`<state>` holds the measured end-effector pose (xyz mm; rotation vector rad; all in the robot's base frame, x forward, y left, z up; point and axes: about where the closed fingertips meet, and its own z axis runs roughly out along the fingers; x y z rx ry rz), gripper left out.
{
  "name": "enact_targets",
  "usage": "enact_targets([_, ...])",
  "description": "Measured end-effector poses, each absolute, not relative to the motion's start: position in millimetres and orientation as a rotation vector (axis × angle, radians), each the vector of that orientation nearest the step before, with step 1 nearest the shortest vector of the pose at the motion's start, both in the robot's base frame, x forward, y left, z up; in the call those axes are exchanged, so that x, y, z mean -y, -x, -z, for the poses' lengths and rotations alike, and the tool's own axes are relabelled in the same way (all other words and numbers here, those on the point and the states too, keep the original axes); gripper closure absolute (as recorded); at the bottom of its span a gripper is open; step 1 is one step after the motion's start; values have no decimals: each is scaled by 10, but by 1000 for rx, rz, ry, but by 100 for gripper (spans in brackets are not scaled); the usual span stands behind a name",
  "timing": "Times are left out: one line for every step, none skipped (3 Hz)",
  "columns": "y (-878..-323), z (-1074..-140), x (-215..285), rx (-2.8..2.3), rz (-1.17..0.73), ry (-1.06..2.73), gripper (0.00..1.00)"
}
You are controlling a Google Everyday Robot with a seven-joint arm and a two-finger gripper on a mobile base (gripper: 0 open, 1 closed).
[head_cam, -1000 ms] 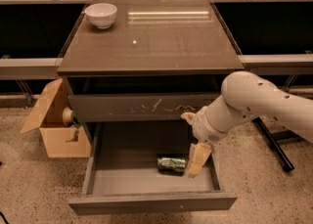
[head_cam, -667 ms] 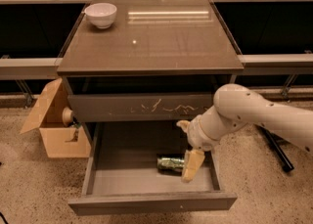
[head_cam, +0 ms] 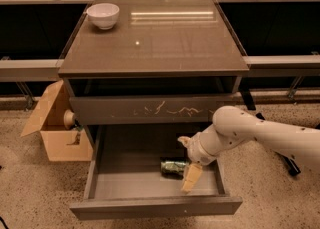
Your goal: Pick green can from middle drawer and place on counter
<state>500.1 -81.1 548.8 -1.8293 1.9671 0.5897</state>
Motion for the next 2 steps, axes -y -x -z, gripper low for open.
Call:
enact_targets([-5080, -5162, 814, -1972, -665, 1781, 0])
enact_targets([-5105, -5128, 821, -1973, -658, 1784, 0])
